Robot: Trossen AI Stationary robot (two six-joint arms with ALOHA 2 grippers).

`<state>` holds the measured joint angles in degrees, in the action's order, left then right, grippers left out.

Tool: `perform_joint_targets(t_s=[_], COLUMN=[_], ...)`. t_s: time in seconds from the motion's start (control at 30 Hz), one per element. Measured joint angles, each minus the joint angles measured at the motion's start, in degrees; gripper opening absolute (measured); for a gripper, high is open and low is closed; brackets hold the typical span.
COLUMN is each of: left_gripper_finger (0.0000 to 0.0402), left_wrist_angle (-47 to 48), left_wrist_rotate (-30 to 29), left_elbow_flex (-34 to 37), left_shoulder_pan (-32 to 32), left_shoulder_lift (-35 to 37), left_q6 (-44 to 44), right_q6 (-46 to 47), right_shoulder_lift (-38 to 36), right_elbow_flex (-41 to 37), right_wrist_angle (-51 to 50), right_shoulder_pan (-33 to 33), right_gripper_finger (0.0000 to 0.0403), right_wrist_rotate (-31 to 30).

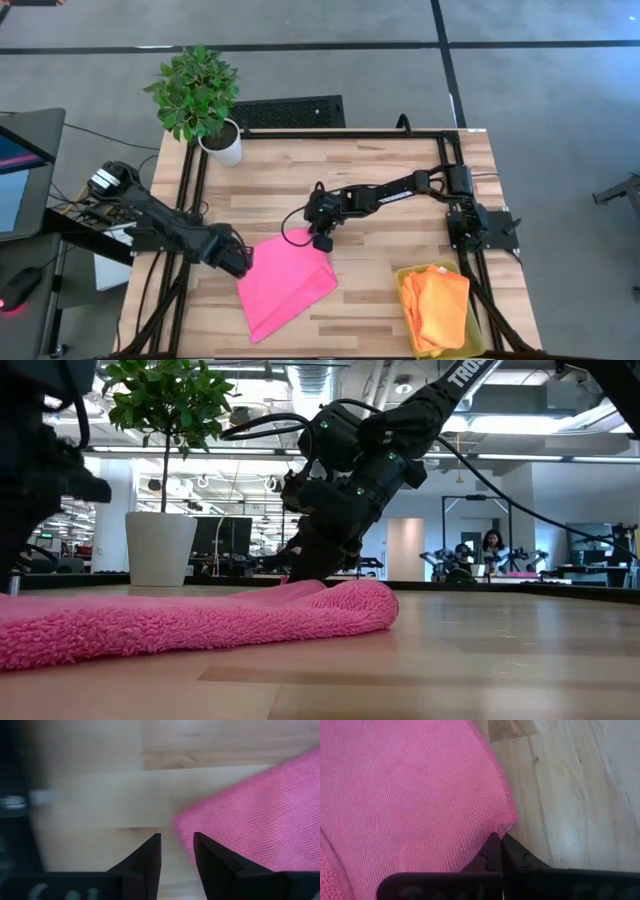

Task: Fold microfiber towels
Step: Fold the pink cloth

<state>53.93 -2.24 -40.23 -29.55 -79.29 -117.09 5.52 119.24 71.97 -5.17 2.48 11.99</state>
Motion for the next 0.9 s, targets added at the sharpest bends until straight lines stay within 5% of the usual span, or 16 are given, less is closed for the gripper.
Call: perform_joint_targets(t_s=[0.13, 0.7, 0.9], left_gripper_finger=[0.0103, 0.01, 0.0023], left_wrist_angle=[-7.5, -10.0, -10.9], left_wrist_rotate=[-0.8, -4.3, -5.1], left_elbow_flex=[3.5, 6.0, 6.0], left_shoulder_pan=[0.5, 0.4, 0.4], left_shoulder_lift=[0.0, 0.1, 0.1], left_q6=[1.0, 5.4, 8.4], right_q6=[0.0, 0.0, 0.0], right_shoulder_lift=[0.0, -0.1, -0.1], right_elbow_flex=[0.0, 0.1, 0.1], right_wrist_angle=[-0.1, -0.5, -0.5], right_shoulder_pan=[0.0, 0.0, 0.5], right_gripper_finger=[0.0005, 0.0005, 0.0005], right_wrist_rotate=[0.0, 0.0, 0.0])
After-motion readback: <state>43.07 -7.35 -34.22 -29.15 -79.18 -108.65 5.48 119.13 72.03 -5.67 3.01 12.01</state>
